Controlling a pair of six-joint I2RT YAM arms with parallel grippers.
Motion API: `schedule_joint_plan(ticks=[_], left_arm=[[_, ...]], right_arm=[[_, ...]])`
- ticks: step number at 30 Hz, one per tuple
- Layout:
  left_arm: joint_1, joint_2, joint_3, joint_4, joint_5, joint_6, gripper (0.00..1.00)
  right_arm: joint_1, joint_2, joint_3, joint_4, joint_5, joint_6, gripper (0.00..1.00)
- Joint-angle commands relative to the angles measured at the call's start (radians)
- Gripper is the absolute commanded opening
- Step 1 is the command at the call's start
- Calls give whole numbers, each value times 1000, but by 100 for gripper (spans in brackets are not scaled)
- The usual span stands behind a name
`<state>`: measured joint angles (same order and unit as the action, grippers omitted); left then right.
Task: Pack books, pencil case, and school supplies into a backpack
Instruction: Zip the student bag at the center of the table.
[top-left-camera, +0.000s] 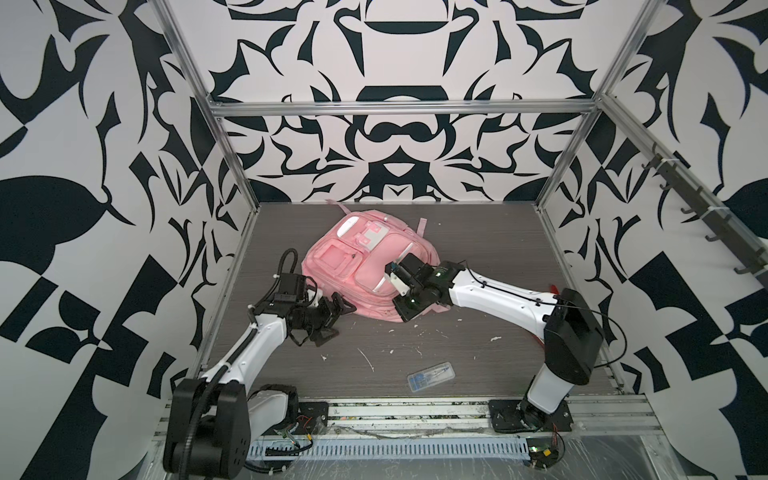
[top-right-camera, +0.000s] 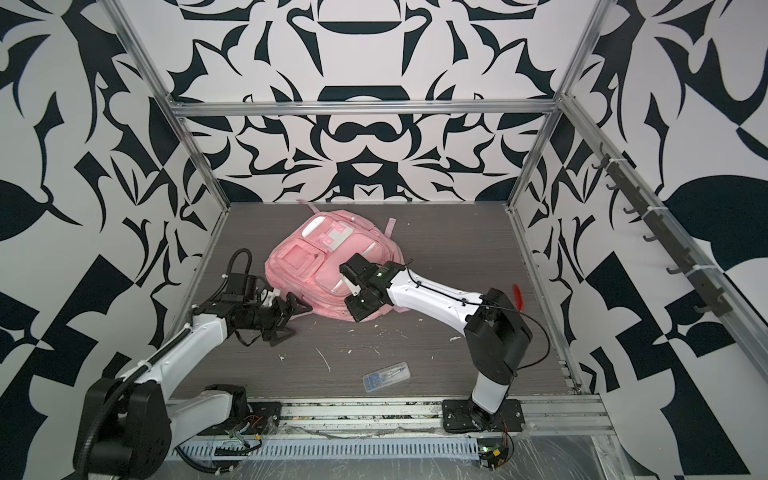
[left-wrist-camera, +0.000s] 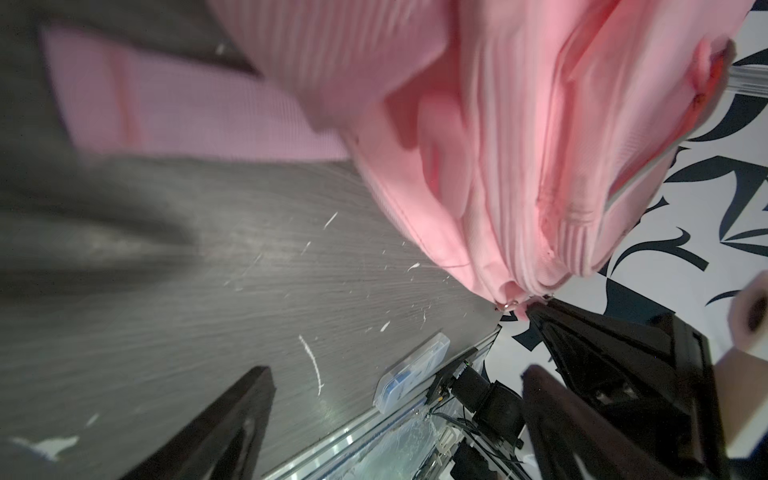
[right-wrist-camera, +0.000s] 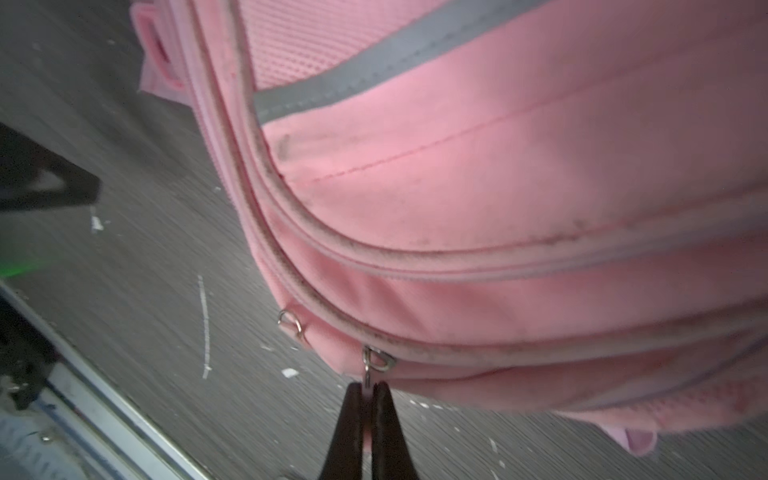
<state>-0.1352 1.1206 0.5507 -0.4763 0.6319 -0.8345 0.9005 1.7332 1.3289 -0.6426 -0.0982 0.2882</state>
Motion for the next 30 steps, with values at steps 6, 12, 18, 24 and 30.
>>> schedule_joint_plan(ticks=[6, 12, 18, 24, 30], left_arm=[[-23, 80, -131, 481, 70, -320, 99], [-39, 207, -172, 717, 36, -435, 75], [-44, 255, -158, 779, 11, -447, 8], [37, 241, -108, 662, 29, -359, 0], [215, 227, -55, 502, 78, -198, 0]], right_arm=[[80, 31, 75, 118, -158, 25, 0], [118, 53, 82, 147, -185, 31, 0], [123, 68, 97, 170, -201, 31, 0], [117, 64, 136, 99, -141, -37, 0], [71, 45, 152, -85, -25, -165, 0]])
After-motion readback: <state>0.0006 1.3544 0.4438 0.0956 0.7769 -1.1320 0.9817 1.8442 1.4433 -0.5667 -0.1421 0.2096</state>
